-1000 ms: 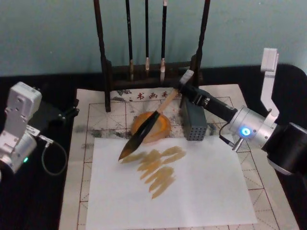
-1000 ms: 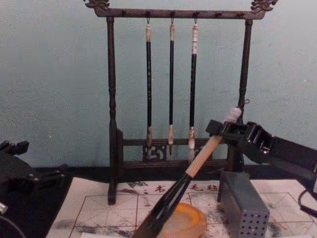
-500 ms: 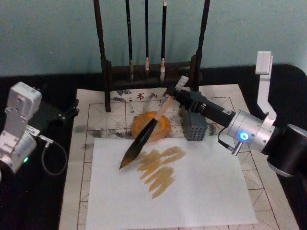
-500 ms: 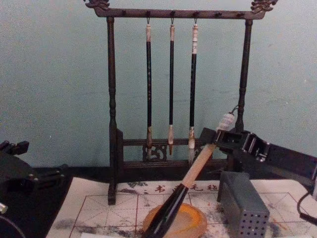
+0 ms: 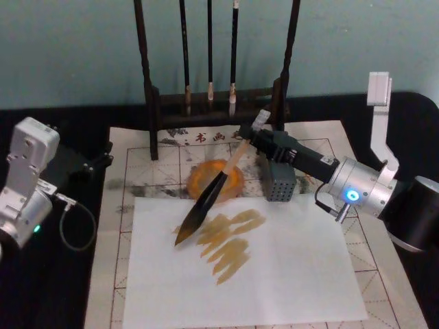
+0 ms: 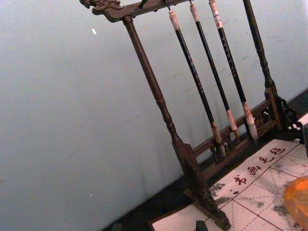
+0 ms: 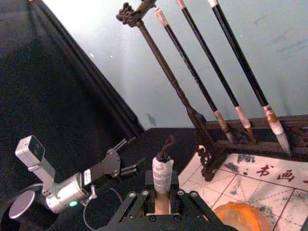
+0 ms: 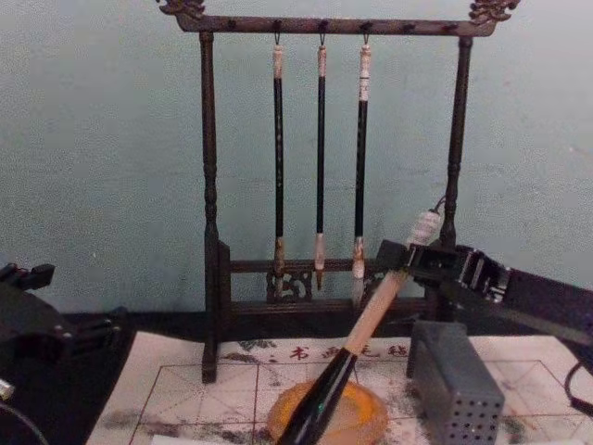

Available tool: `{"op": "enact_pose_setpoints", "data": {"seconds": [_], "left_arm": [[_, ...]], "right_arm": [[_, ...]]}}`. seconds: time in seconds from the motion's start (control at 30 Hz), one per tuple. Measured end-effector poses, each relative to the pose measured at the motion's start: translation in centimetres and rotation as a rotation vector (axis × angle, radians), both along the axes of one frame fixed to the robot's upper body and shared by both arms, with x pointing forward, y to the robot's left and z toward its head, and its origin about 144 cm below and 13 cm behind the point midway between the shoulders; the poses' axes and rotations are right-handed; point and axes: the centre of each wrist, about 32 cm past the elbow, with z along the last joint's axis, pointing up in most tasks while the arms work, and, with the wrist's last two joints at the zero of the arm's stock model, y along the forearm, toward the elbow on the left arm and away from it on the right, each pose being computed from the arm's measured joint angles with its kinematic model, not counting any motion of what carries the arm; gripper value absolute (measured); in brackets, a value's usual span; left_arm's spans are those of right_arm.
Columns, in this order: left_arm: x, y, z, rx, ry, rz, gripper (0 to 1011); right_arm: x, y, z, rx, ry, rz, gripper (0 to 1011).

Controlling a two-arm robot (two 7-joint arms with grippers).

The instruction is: Pick up the brush from the inkstone, write on the paper, then place the brush back to its original position.

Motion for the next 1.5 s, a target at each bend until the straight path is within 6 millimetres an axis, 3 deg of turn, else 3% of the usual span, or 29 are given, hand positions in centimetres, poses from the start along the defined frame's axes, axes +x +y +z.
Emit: {"op": "enact_pose_setpoints", "data": {"seconds": [1.5], "left_arm": [[0.0, 0.0, 0.0, 0.0, 0.0, 0.0, 1001]], "right_arm": [[0.5, 0.9, 0.0, -0.069, -0.04, 0.043, 181]]}}
